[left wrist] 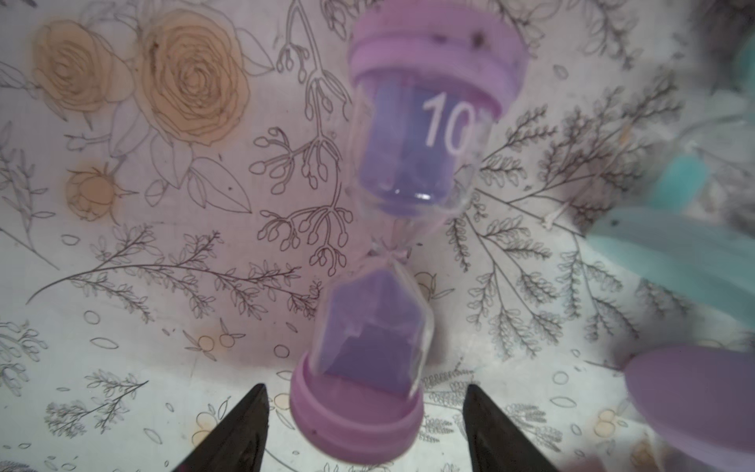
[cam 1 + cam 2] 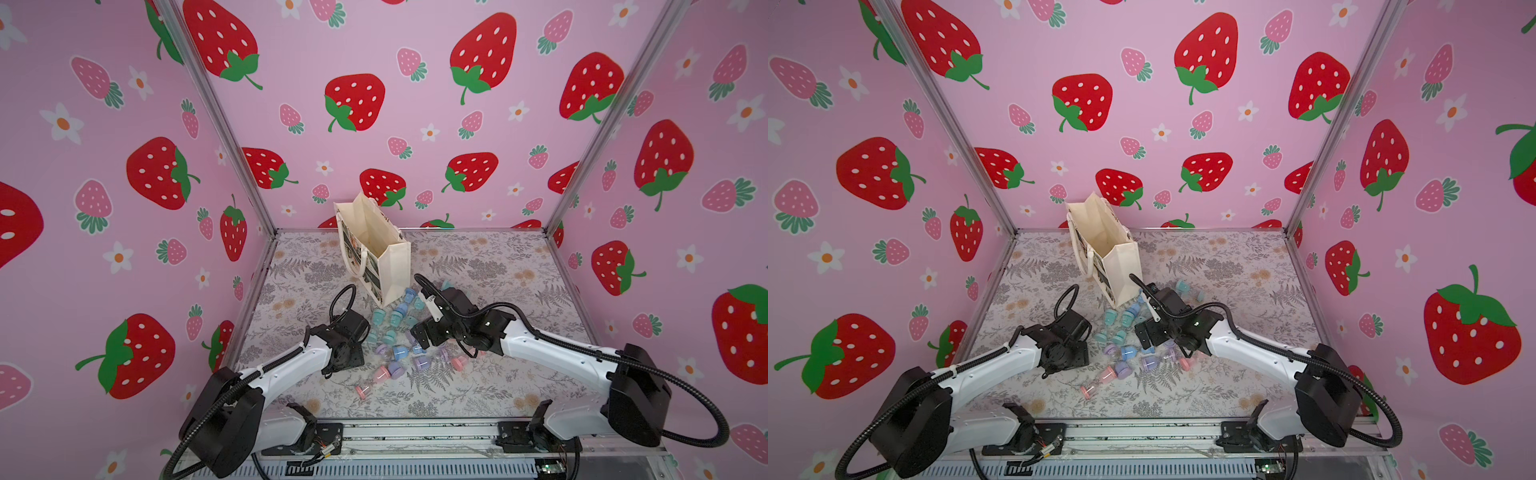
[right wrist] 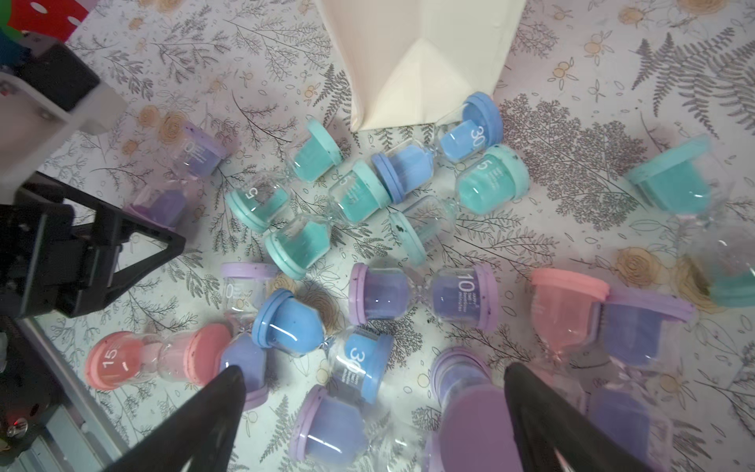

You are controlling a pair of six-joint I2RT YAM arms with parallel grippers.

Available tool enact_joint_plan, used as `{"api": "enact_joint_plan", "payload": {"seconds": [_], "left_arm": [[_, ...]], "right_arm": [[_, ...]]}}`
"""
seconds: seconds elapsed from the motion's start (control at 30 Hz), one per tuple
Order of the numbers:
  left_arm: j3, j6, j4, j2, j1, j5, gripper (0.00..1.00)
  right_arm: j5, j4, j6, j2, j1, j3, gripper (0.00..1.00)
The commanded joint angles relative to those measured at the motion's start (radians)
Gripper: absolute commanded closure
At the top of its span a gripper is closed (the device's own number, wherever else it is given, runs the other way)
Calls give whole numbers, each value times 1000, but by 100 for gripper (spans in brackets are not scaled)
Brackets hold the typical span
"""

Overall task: Put the hourglass into the canvas bag
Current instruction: Pick up the hourglass from the center of the board.

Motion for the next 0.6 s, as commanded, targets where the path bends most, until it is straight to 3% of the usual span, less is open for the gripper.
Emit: {"api": "enact_joint_plan", "payload": {"seconds": [0.0, 0.37, 0.57], "left_arm": [[0, -1, 45, 14, -2, -20, 26], [-20, 19, 103, 50, 33, -18, 33], [-36, 15, 152, 53, 43, 18, 43]], "right_arm": [[-5, 35, -7, 13, 12, 23, 1], [22, 56, -1, 14, 14, 16, 1], [32, 58, 3, 26, 14, 18, 1]]}}
